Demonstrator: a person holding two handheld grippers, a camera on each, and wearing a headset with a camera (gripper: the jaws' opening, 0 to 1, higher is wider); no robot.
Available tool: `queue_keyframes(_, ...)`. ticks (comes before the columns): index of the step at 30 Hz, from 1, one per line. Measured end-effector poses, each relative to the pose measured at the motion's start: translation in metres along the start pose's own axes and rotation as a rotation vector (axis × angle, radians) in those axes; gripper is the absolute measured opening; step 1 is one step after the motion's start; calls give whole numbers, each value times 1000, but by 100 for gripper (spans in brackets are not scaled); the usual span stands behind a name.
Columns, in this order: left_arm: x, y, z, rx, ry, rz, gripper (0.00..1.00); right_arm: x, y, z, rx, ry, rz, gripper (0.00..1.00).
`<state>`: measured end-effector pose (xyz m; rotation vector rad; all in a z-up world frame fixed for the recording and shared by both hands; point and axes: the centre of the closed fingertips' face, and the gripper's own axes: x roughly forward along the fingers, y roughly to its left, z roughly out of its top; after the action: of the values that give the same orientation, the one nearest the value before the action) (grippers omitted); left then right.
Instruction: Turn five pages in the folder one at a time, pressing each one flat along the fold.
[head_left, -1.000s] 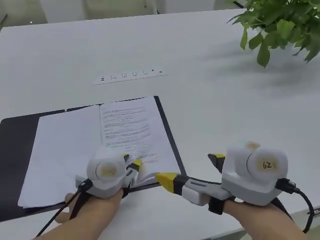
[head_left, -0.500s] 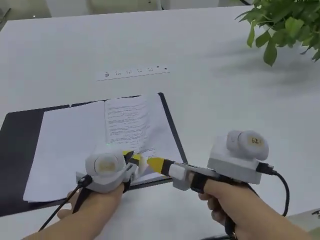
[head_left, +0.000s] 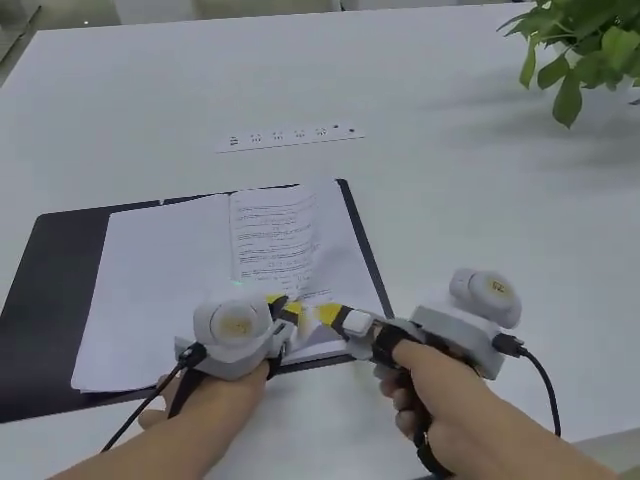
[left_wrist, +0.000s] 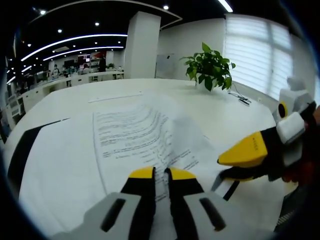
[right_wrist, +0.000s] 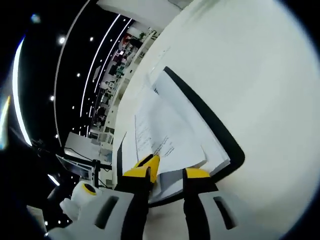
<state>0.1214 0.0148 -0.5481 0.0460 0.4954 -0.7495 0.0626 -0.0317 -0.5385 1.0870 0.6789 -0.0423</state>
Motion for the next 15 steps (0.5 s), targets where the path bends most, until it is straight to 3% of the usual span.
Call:
queue_keyframes(3, 0, 0, 0, -2, -2, 0, 8, 1, -7, 4, 104, -29, -15, 15)
queue_keyframes(5, 0, 0, 0, -3, -2, 0, 8, 1, -20, 5, 131, -42, -59, 4)
queue_keyframes(6, 1, 0, 0, -3, -2, 0, 8, 2, -21, 6, 125, -45, -51, 0)
queue_keyframes(9, 1, 0, 0, -3, 0, -2, 8, 2, -21, 6, 168, -67, -43, 0)
queue_keyframes(15, 1, 0, 1, -12, 6, -4, 8, 0, -14, 10, 120, -102, -38, 0)
